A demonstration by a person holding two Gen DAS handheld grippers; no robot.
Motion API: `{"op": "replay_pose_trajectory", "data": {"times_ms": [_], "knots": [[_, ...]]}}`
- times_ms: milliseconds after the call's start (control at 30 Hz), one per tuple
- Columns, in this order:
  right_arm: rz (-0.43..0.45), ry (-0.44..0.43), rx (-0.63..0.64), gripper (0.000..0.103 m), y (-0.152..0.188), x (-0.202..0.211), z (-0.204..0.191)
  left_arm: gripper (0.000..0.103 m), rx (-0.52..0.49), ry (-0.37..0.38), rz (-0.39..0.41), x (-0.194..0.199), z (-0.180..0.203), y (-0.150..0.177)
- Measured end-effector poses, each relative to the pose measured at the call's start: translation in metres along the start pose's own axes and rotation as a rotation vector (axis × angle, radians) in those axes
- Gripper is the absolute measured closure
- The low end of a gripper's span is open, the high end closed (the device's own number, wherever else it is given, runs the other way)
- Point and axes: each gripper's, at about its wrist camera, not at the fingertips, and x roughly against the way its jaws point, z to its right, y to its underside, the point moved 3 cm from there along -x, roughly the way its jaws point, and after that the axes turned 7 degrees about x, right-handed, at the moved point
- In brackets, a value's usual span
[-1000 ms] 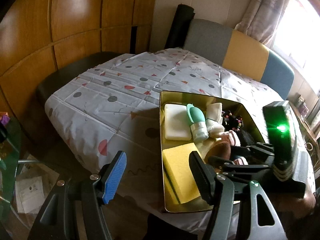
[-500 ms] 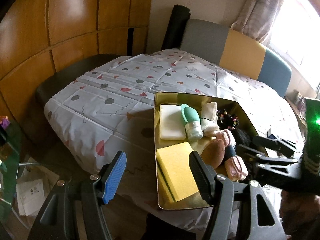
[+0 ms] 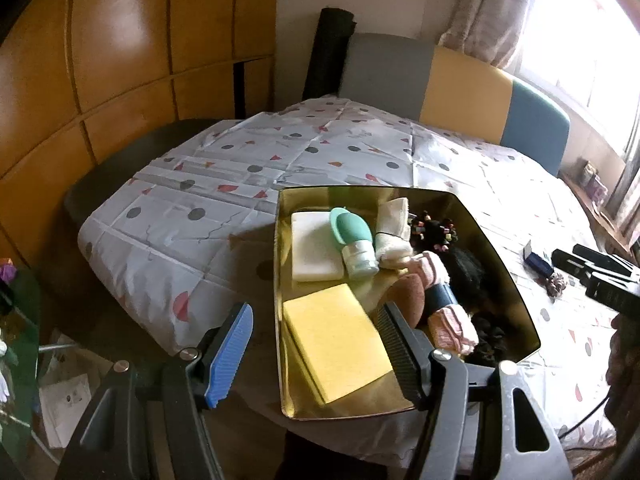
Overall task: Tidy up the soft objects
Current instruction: 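Move both grippers back over the tissue pack and pink scrunchie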
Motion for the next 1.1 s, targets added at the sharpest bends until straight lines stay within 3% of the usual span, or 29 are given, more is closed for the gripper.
{"op": "replay_pose_trajectory", "data": {"times_ms": [400, 633, 833, 1100], "knots": [[-0.056, 0.255, -0.196, 0.029, 0.055, 0.004, 0.140, 0.037, -0.078, 0.037, -0.018, -0.003, 0.038, 0.001], [-0.121, 0.359, -0.450, 0.029, 0.101, -0.002, 0.209, 0.037, -0.128, 0.114, -0.046, -0.008, 0.075, -0.003], [-0.131, 0.382, -0.610, 0.029, 0.118, 0.007, 0.237, 0.037, -0.194, 0.199, -0.070, -0.011, 0.123, -0.007], [-0.150, 0.386, -0.701, 0.029, 0.129, 0.009, 0.246, 0.037, -0.330, 0.299, -0.096, -0.018, 0.205, -0.004]]}}
